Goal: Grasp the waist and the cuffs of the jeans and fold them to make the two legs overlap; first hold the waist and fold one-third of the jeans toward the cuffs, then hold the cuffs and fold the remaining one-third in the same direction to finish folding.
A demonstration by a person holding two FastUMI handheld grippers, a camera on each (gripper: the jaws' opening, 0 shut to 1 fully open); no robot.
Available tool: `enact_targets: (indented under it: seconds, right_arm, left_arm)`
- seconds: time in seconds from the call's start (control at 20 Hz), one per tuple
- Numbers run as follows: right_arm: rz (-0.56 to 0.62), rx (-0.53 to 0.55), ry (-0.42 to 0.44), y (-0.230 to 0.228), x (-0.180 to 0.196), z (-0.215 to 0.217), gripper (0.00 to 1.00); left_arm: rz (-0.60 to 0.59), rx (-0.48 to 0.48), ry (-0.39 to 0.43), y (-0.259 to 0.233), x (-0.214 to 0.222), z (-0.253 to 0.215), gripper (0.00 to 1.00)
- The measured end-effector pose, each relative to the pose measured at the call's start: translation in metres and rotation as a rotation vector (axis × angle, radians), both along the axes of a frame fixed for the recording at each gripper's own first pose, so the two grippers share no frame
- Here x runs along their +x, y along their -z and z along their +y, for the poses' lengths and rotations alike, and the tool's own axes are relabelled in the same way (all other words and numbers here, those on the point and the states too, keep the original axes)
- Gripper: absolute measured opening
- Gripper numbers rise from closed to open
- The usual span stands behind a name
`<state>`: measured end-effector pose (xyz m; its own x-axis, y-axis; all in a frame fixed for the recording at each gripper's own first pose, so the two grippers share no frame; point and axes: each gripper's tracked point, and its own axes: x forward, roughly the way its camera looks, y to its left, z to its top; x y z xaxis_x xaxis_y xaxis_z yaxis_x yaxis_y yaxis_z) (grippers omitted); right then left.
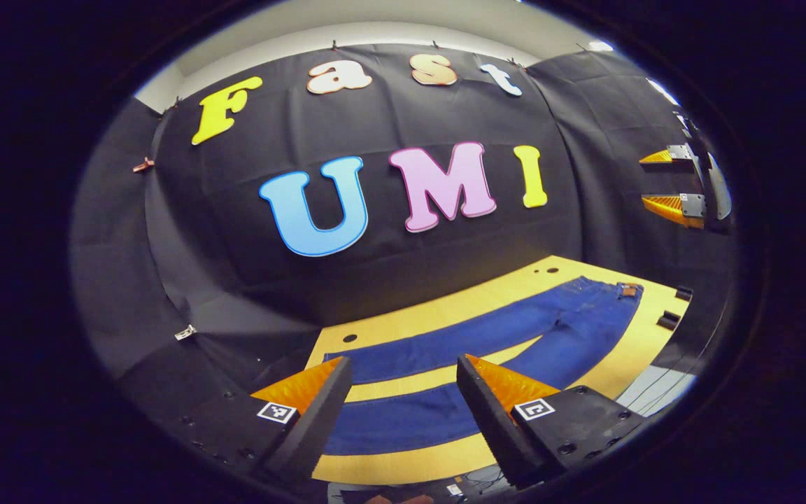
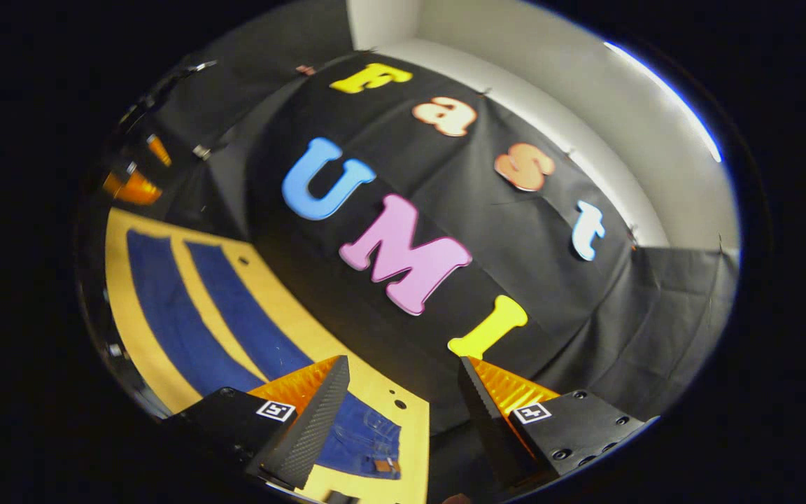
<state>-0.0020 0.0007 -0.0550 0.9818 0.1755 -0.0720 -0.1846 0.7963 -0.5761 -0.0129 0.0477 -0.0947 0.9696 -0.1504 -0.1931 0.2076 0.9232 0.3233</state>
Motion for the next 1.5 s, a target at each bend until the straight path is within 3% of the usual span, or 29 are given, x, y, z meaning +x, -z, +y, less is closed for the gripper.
enact_targets:
  seconds: [0.1,0.35,0.55,0.85,1.0,1.1,1.3,1.5]
  right_arm:
    - [0.075,-0.081,-0.056,0.038,-0.005,0.0,0.96]
    - [0.267,-0.24,-0.149,0.129,-0.001,-0.011,0.96]
    - [0.389,-0.401,-0.252,0.192,0.006,-0.014,0.96]
    - [0.538,-0.544,-0.373,0.281,0.026,-0.029,0.96]
    - [0.582,-0.592,-0.402,0.303,0.032,-0.042,0.96]
    - [0.598,-0.622,-0.429,0.317,0.034,-0.047,0.96]
    - [0.627,-0.716,-0.529,0.346,0.027,-0.062,0.96]
    - [0.672,-0.817,-0.547,0.379,0.033,-0.083,0.96]
  left_arm:
    - [0.027,0.117,0.042,0.022,0.01,0.019,0.97]
    - [0.147,0.424,0.253,0.097,0.036,0.043,0.97]
    - [0.313,0.604,0.37,0.165,0.043,0.076,0.97]
    - [0.526,0.859,0.508,0.236,0.058,0.128,0.97]
    - [0.595,0.931,0.538,0.262,0.067,0.146,0.98]
    - [0.55,0.939,0.526,0.263,0.08,0.147,0.92]
    - [0.522,0.974,0.555,0.264,0.099,0.146,0.91]
    - [0.538,0.994,0.571,0.265,0.11,0.145,0.92]
